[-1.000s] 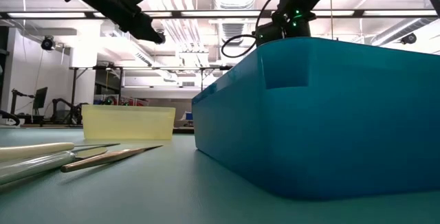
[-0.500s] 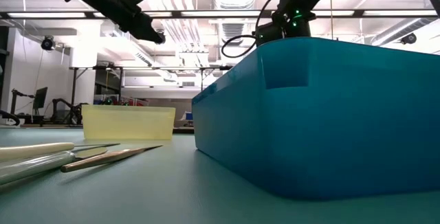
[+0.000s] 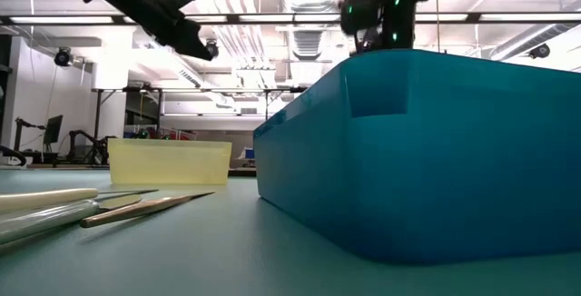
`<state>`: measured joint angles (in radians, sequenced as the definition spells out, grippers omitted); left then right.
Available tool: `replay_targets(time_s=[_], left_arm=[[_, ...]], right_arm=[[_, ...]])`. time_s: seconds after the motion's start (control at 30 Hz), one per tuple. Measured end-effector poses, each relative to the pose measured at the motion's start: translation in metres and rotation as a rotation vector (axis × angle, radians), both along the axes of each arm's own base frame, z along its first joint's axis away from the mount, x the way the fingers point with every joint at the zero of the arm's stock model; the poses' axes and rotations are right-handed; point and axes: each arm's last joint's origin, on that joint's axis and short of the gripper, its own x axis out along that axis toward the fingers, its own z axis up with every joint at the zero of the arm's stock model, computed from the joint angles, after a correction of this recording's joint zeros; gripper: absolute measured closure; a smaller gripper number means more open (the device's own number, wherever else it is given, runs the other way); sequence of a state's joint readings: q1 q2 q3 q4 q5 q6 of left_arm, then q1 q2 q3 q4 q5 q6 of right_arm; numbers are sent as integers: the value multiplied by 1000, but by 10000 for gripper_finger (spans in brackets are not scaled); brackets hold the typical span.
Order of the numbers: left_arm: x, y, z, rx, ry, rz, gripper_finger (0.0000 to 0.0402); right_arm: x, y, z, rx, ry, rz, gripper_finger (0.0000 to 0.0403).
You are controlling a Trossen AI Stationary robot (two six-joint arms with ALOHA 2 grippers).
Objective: Sort silverware by color (type)
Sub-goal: Put the yellow knife into the blue bin
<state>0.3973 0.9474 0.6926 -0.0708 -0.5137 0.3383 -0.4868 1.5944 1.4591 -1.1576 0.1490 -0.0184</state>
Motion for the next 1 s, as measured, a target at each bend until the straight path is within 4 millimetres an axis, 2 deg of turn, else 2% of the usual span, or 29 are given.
replay_targets(time_s=[0.23, 0.43, 0.63, 0.87, 1.0], left_arm=[[0, -7, -9, -147, -53, 27, 202], [8, -28, -16, -416, -168, -125, 202], [17, -57, -17, -562, -244, -216, 202], [22, -86, -15, -713, -333, -282, 202], [22, -97, -16, -875, -394, -286, 202]], right_arm=[[-8, 32, 25, -166, -341, 88, 325], [-24, 51, 22, -286, -601, 139, 322], [-35, 60, -1, -375, -795, 158, 332], [-46, 65, -40, -375, -837, 143, 335], [-50, 67, -54, -362, -825, 136, 335]])
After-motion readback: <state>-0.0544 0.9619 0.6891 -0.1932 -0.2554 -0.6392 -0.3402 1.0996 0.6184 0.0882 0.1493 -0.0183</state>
